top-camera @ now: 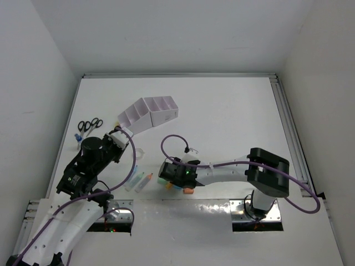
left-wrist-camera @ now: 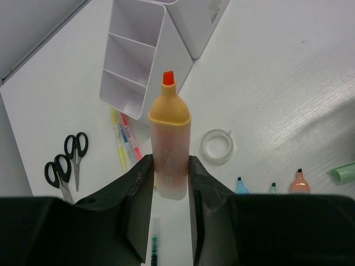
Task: Sort the stationery into containers
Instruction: Close the pen cap on the pen.
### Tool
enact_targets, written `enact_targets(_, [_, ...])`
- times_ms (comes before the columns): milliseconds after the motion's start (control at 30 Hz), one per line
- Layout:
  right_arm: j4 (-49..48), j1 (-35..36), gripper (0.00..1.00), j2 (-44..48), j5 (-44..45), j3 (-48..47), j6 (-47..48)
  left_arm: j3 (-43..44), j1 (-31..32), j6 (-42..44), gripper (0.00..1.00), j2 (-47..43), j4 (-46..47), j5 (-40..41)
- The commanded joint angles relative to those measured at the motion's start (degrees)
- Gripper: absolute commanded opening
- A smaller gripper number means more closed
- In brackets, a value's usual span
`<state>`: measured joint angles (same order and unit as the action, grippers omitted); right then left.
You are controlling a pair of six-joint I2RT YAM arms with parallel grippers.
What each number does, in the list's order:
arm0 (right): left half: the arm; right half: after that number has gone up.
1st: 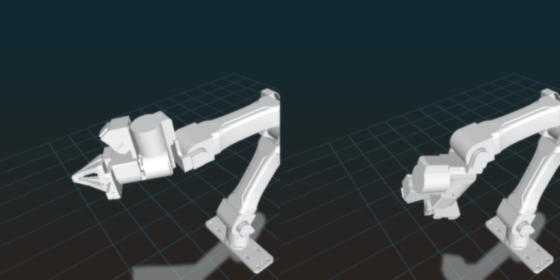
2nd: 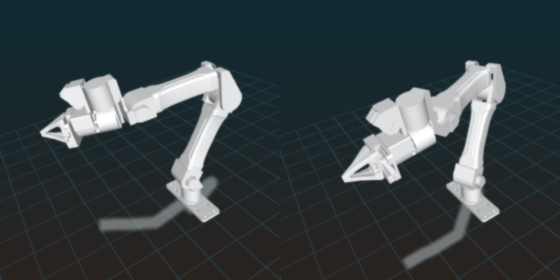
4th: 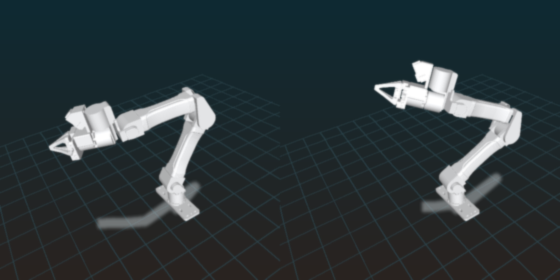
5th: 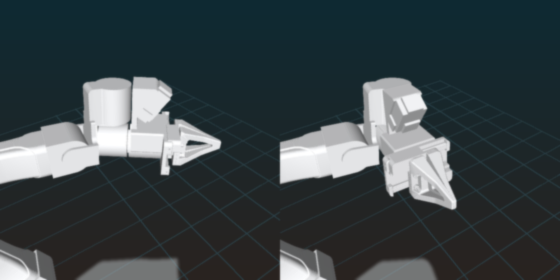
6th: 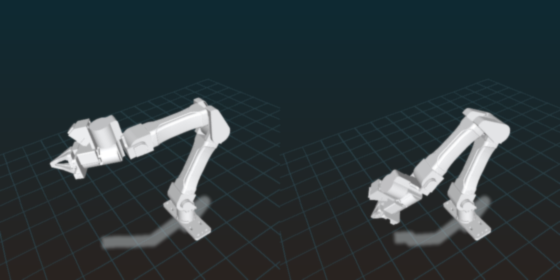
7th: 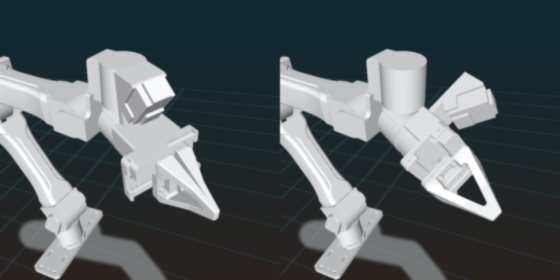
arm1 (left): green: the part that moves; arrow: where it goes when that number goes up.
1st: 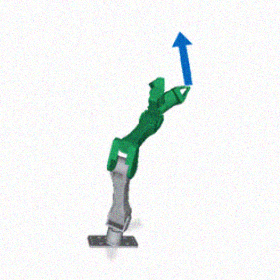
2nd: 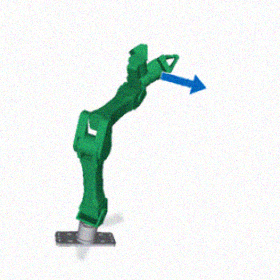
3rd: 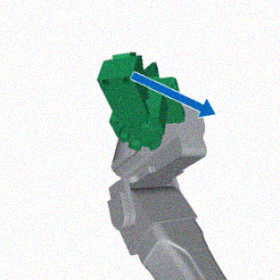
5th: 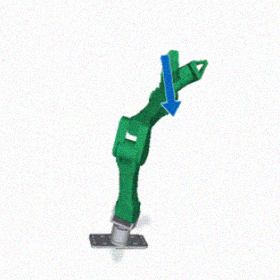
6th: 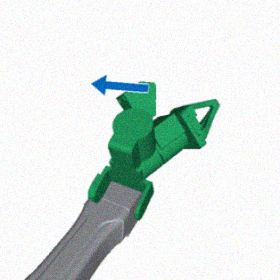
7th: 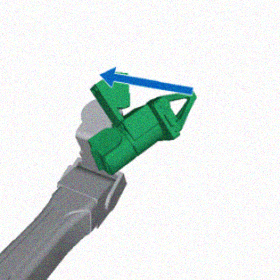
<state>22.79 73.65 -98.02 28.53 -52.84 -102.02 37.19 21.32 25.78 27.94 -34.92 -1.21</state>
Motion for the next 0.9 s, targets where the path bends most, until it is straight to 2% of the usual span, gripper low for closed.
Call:
enact_targets(0, [1.12,0.62,0.45,-0.42,1.35,-0.33,-2.04,0.69,0.47,0.76,0.00,-0.70,1.25,0.60])
enact_targets(867, [1.91,1.85,0.40,-2.26,0.38,-0.94,-3.37,-0.71,0.39,0.15,0.00,-0.96,2.66,0.86])
